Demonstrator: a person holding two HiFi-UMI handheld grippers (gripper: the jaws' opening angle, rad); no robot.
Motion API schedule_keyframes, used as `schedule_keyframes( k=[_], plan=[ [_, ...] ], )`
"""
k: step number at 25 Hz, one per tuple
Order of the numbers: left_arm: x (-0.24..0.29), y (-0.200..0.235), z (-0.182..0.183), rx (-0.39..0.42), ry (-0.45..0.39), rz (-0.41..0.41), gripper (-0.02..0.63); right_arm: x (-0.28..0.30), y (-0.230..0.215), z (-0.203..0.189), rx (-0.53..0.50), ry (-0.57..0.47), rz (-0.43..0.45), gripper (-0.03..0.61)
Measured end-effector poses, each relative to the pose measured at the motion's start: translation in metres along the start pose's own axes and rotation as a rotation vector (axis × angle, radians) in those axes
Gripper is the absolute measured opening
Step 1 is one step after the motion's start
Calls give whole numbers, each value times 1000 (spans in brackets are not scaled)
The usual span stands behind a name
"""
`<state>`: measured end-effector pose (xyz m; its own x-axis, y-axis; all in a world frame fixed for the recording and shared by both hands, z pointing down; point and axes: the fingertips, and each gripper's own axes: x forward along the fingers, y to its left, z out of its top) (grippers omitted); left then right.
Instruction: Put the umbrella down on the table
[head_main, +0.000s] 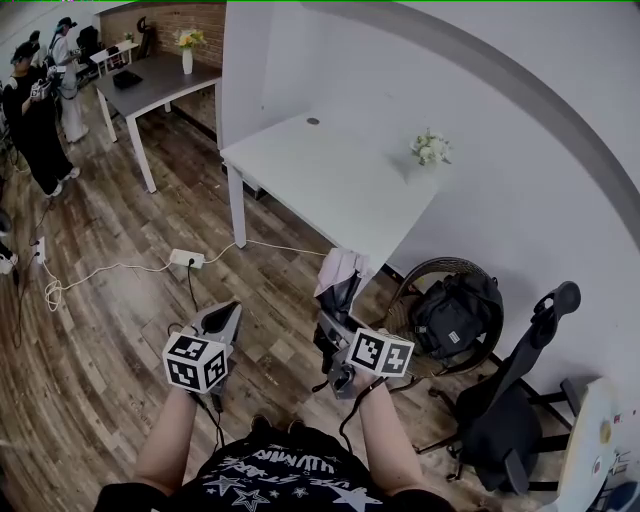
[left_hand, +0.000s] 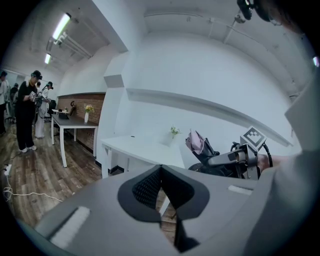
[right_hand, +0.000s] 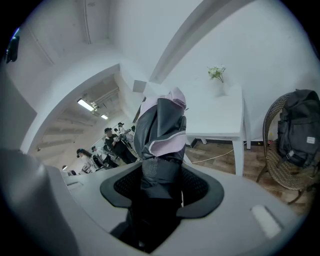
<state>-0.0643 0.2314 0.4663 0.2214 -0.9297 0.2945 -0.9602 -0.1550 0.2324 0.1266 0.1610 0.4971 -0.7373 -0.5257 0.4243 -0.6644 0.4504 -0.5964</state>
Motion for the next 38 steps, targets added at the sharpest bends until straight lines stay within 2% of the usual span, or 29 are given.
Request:
schedule_keyframes(
  k=[5, 12, 20, 31, 38],
  plan=[
    [-9, 29, 2, -4, -8, 20, 3, 10, 8, -8, 16, -4, -6, 239],
    [-14, 31, 2, -1, -15, -11, 3, 15, 14, -16, 26, 0, -10, 239],
    [-3, 48, 4, -5, -6, 15, 3, 41, 4, -10, 44, 20, -3, 241],
    [66, 82, 13, -13, 29, 24, 3, 105, -32, 27, 92, 36, -6, 241],
    [129, 106, 39, -4, 34, 33, 3, 153, -64, 79, 117, 23, -5, 241]
  ],
)
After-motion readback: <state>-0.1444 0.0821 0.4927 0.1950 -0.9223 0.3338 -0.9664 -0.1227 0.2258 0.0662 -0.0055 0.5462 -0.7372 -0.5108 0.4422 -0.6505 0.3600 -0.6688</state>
